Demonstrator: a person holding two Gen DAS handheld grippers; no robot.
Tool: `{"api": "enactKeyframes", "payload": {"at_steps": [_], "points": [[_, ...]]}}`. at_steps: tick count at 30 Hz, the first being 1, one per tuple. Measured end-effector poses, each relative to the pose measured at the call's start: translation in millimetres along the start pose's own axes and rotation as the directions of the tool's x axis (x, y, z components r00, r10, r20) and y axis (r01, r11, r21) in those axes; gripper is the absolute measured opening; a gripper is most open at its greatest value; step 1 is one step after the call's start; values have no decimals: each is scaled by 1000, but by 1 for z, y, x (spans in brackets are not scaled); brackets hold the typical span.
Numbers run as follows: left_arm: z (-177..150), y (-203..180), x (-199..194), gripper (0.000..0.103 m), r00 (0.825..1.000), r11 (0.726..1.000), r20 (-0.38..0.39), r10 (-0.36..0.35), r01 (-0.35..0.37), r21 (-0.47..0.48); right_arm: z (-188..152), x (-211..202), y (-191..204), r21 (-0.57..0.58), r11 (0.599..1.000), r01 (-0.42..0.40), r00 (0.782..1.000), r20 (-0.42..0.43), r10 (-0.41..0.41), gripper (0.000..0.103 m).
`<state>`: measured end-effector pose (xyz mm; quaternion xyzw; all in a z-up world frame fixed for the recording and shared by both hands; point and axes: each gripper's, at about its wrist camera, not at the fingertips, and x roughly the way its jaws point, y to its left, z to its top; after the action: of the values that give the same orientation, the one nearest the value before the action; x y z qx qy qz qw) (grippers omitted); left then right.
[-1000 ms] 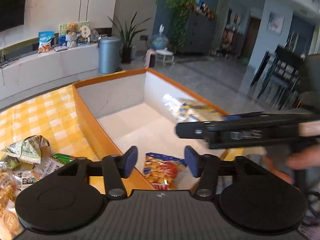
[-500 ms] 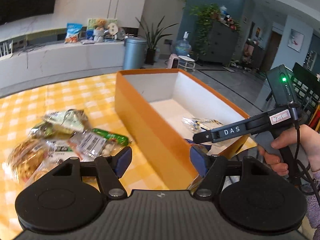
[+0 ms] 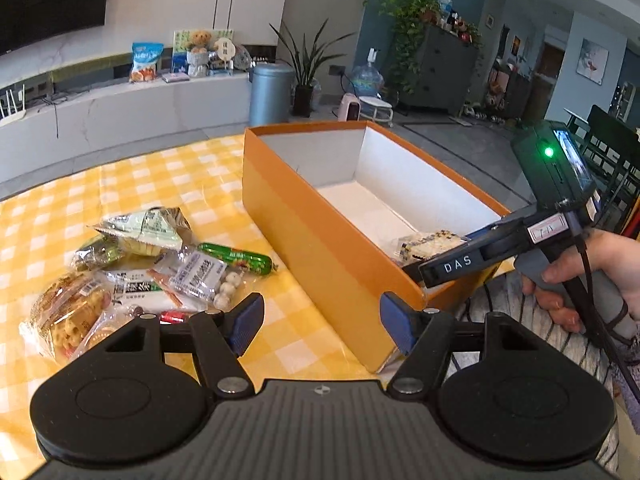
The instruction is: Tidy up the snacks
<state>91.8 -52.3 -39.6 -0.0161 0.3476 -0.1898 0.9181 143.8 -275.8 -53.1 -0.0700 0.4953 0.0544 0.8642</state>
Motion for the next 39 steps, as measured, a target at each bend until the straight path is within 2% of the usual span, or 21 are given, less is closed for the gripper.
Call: {"api": "enactKeyframes", "payload": {"at_steps": [4,9,11,16,20,23,27,30,34,37,39], "points": [[-2,3,-1,78,1000,1000,-15,12,-12,-4,2,1,1,-1,1000,13,1000,-17,-13,83],[4,20,-9,78,992,990,-68,107,-112,-90,3,-4,1,7,998,59,998,-6,-59,93],[5,31,-21,79,988,980,-64,144,-151,-130,2,-15,-2,38,998,59,997,48,-61,100],[-4,70,-60,82,972,947,-31,235,-236,-216,7,-49,12,30,996,85,979,182,-89,100],[-14,105,-84,83,944,886,-30,328,-318,-337,17,-83,44,29,1000,-10,951,311,1,100],[-19,125,-93,83,941,857,-41,337,-324,-401,21,-100,83,-22,993,-114,921,372,114,100],[-25,143,-95,83,943,838,-53,328,-317,-444,26,-93,147,-163,967,-197,908,342,243,100],[-33,152,-96,83,947,837,-60,315,-307,-454,18,-68,193,-236,948,-214,922,272,276,100],[-43,165,-93,83,952,823,-84,294,-297,-484,5,-23,237,-232,937,-262,932,191,308,100],[-49,171,-88,83,954,820,-109,280,-297,-489,-6,-4,257,-275,905,-324,910,172,378,100],[-52,173,-83,83,951,817,-131,281,-309,-487,-11,2,267,-306,896,-321,907,174,384,100]]}}
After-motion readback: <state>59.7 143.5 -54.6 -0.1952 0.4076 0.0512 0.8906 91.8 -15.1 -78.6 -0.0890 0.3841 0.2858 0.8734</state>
